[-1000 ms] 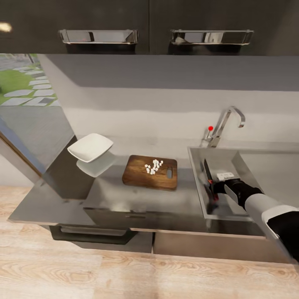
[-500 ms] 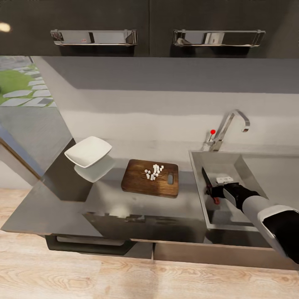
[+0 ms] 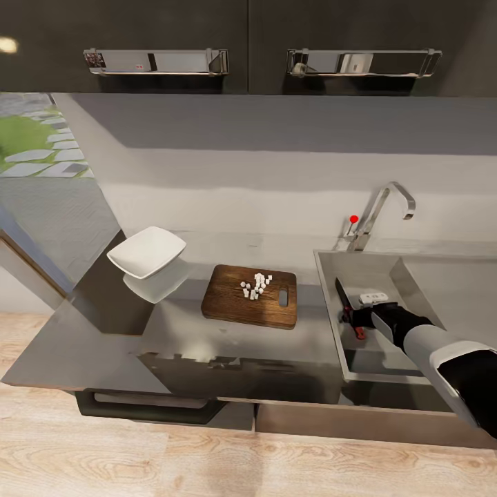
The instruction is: In the kitchen, take the Vidalia onion out of the sink, dice it on the chopping board with the paring knife, put the diced onion into the bowl on the countertop, then place both the paring knife and the chopping board into the sink.
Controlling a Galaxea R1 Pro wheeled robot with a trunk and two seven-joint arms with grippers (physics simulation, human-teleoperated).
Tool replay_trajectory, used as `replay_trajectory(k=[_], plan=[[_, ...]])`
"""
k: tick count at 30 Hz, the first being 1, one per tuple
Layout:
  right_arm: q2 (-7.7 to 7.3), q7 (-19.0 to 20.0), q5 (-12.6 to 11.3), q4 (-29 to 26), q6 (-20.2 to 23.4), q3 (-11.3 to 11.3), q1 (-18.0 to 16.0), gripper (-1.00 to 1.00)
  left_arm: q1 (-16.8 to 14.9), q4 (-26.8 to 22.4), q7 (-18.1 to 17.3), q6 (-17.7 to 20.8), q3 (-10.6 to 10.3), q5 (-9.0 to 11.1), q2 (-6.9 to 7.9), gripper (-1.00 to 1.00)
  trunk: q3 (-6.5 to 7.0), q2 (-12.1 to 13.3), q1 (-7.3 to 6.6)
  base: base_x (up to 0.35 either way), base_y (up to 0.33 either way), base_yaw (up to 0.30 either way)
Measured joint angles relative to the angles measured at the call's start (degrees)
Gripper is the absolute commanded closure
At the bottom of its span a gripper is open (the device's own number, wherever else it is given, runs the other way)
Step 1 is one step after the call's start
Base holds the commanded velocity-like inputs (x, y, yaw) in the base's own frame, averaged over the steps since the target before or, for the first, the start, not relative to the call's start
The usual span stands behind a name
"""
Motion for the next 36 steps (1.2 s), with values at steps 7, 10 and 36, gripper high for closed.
replay_trajectory(k=[7, 10, 36], plan=[[-0.41, 0.0, -1.7, -4.8, 4.6, -0.1, 0.0, -1.0, 0.0, 0.0, 0.0, 0.0, 0.0, -0.1, -0.18, -1.0, 0.0, 0.0, 0.0, 0.0, 0.0, 0.0], [-2.01, -0.1, -2.4, -9.2, 9.0, 0.1, 0.0, -1.0, 0.0, 0.0, -0.1, 0.0, 0.0, -0.1, -0.23, -1.0, 0.0, 0.0, 0.0, 0.0, 0.0, 0.0], [-6.99, -0.4, -3.1, -24.9, 22.6, -10.0, 0.0, -1.0, 0.0, 0.0, -0.1, 0.0, 0.0, -0.1, -0.61, -1.0, 0.26, 0.0, 0.0, 0.0, 0.001, -0.052]])
